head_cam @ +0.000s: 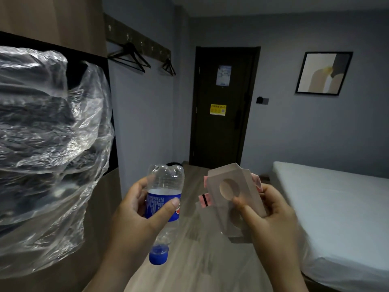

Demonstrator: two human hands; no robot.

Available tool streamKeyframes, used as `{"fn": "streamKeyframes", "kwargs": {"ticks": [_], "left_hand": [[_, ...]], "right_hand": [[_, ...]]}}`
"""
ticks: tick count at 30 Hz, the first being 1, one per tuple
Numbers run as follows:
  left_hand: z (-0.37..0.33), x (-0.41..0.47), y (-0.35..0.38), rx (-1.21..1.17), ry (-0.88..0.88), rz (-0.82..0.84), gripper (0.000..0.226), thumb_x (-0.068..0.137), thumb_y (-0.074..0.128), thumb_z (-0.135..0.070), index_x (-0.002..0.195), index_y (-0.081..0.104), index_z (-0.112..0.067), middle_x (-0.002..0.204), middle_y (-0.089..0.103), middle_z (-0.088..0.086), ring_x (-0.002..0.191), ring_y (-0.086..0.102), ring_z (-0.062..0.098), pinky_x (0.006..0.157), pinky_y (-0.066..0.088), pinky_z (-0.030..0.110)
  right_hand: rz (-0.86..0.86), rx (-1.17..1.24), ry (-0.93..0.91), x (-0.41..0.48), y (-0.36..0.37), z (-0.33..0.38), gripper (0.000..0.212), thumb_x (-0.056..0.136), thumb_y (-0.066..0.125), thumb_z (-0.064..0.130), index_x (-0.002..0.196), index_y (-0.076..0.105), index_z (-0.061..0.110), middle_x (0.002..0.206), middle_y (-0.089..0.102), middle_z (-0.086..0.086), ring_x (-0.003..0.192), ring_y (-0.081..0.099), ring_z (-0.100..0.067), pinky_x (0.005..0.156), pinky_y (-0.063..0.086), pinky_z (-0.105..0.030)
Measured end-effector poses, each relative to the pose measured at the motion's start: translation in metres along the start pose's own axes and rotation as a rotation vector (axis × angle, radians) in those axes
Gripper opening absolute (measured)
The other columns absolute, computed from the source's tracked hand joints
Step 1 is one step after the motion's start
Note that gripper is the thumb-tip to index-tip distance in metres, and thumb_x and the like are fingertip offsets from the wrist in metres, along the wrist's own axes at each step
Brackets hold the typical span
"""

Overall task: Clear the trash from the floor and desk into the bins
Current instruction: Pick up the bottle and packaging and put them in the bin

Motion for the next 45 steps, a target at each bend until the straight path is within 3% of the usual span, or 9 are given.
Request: {"fn": "streamKeyframes", "kwargs": {"ticks": [6,11,16,23,27,32,38,45], "left_hand": [[0.045,0.075,0.015,0.032,-0.017,-0.006,0.062,0.062,0.079,-0.03,0.119,0.056,-0.035,0.104,0.07,-0.014,0.093,0.069,0.008,0.066,0.055,0.022],[0.077,0.163,0.016,0.003,-0.005,0.02,0.054,0.067,0.079,-0.019,0.112,0.057,-0.041,0.101,0.071,-0.015,0.091,0.07,0.011,0.071,0.053,0.026],[0.098,0.26,0.0,0.009,0.02,0.012,0.053,0.07,0.078,-0.019,0.112,0.055,-0.042,0.096,0.071,-0.02,0.087,0.069,0.003,0.061,0.054,0.016],[0.151,0.369,-0.004,0.042,-0.012,0.025,0.048,0.071,0.078,-0.019,0.107,0.057,-0.042,0.096,0.071,-0.019,0.087,0.069,0.001,0.061,0.053,0.011],[0.189,0.42,0.011,0.066,-0.057,0.026,0.045,0.071,0.079,-0.016,0.101,0.058,-0.043,0.093,0.07,-0.024,0.083,0.068,-0.001,0.068,0.052,0.02],[0.229,0.494,0.041,0.127,-0.061,-0.004,0.043,0.071,0.078,-0.02,0.095,0.054,-0.047,0.089,0.066,-0.034,0.081,0.065,-0.008,0.054,0.05,0.012],[0.264,0.589,0.098,0.157,-0.051,-0.016,0.048,0.072,0.079,-0.018,0.098,0.052,-0.049,0.089,0.062,-0.04,0.083,0.063,-0.011,0.066,0.048,0.018],[0.317,0.673,0.129,0.174,-0.096,-0.06,0.052,0.07,0.081,-0.018,0.106,0.054,-0.045,0.096,0.069,-0.023,0.085,0.068,-0.002,0.065,0.052,0.018]], "right_hand": [[-0.018,-0.029,0.036,0.063,0.032,-0.05,0.021,0.075,0.077,0.023,0.086,0.064,0.035,0.084,0.065,0.02,0.077,0.061,0.001,0.053,0.05,-0.017],[-0.048,-0.059,-0.007,0.126,0.078,-0.074,0.021,0.076,0.076,0.025,0.088,0.062,0.036,0.083,0.066,0.016,0.08,0.061,0.003,0.053,0.051,-0.016],[-0.034,-0.066,-0.022,0.198,0.14,-0.092,0.023,0.076,0.076,0.019,0.089,0.062,0.032,0.08,0.065,0.012,0.08,0.061,0.004,0.054,0.049,-0.01],[-0.015,-0.1,0.046,0.279,0.211,-0.143,0.029,0.076,0.076,0.021,0.09,0.058,0.037,0.088,0.063,0.017,0.084,0.057,0.013,0.051,0.047,-0.006],[-0.035,-0.101,0.053,0.328,0.231,-0.183,0.025,0.076,0.077,0.02,0.086,0.06,0.035,0.083,0.064,0.021,0.084,0.059,0.009,0.054,0.049,-0.008],[-0.023,-0.087,0.063,0.403,0.253,-0.247,0.025,0.076,0.076,0.02,0.088,0.06,0.037,0.087,0.062,0.026,0.085,0.058,0.008,0.057,0.049,-0.008],[-0.011,-0.043,0.09,0.514,0.266,-0.31,0.026,0.077,0.075,0.022,0.09,0.061,0.039,0.086,0.064,0.023,0.083,0.059,0.008,0.052,0.05,-0.011],[0.069,-0.032,0.105,0.608,0.303,-0.371,0.027,0.077,0.075,0.023,0.088,0.059,0.041,0.09,0.061,0.032,0.086,0.059,0.01,0.051,0.05,-0.01]]}}
Point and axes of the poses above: each hand's wrist, its own x-axis towards the middle knuckle, its own y-axis out of the palm, z = x × y, the point moved 8 cm from there along x, towards the middle knuckle
